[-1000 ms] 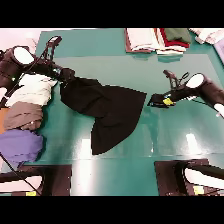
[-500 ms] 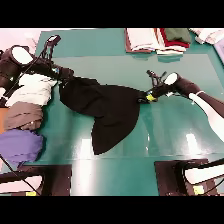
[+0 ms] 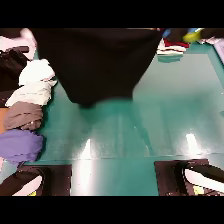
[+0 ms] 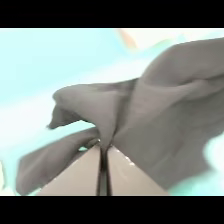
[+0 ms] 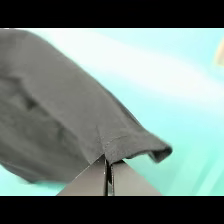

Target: Fold the shirts.

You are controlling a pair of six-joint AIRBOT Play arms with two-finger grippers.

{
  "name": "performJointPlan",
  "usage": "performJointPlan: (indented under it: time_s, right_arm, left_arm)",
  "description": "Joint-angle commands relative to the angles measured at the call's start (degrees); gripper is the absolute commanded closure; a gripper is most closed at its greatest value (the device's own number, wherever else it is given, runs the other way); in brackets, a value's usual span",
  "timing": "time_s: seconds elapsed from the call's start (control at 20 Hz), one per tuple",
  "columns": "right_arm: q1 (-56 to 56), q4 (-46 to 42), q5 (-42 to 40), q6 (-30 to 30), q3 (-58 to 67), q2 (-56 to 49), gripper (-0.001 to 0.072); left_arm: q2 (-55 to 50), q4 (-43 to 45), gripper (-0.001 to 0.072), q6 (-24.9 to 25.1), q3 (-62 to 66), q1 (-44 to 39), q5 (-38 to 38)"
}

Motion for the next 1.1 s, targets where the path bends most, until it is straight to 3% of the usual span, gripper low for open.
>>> performJointPlan:
  time_s: [0.0, 0.3, 0.6, 0.75, 0.85, 1.05]
  right_arm:
    - [-2.7, -0.3, 5.1, -0.2, 10.6, 8.9, 0.0696]
    - [-11.7, -0.3, 5.6, 3.2, 9.9, 16.8, 0.0697]
    - [-17.0, -0.3, 9.7, 5.8, -6.6, 14.2, 0.0697]
    - [-16.8, -2.8, 8.5, 5.8, -16.7, 8.8, 0.0697]
    - [-15.9, -6.8, 6.9, 5.8, -21.2, 4.4, 0.0697]
    - [-15.8, -7.1, 4.7, 6.1, -23.0, -3.6, 0.0696]
  left_arm:
    - [10.4, 0.3, 0.0683, -0.1, 5.1, 0.0, -0.1]
    - [14.7, 0.3, 0.0683, -2.6, 5.2, 0.0, -1.9]
    - [-3.5, -4.3, 0.0683, -3.0, 0.5, -1.9, -15.1]
    - [-14.6, -4.0, 0.0683, -2.1, -8.7, -7.8, -14.1]
    - [-21.7, -3.3, 0.0682, 1.4, -13.5, -11.2, -9.7]
    - [-31.6, -2.2, 0.0681, -0.4, -14.4, -11.4, -0.4]
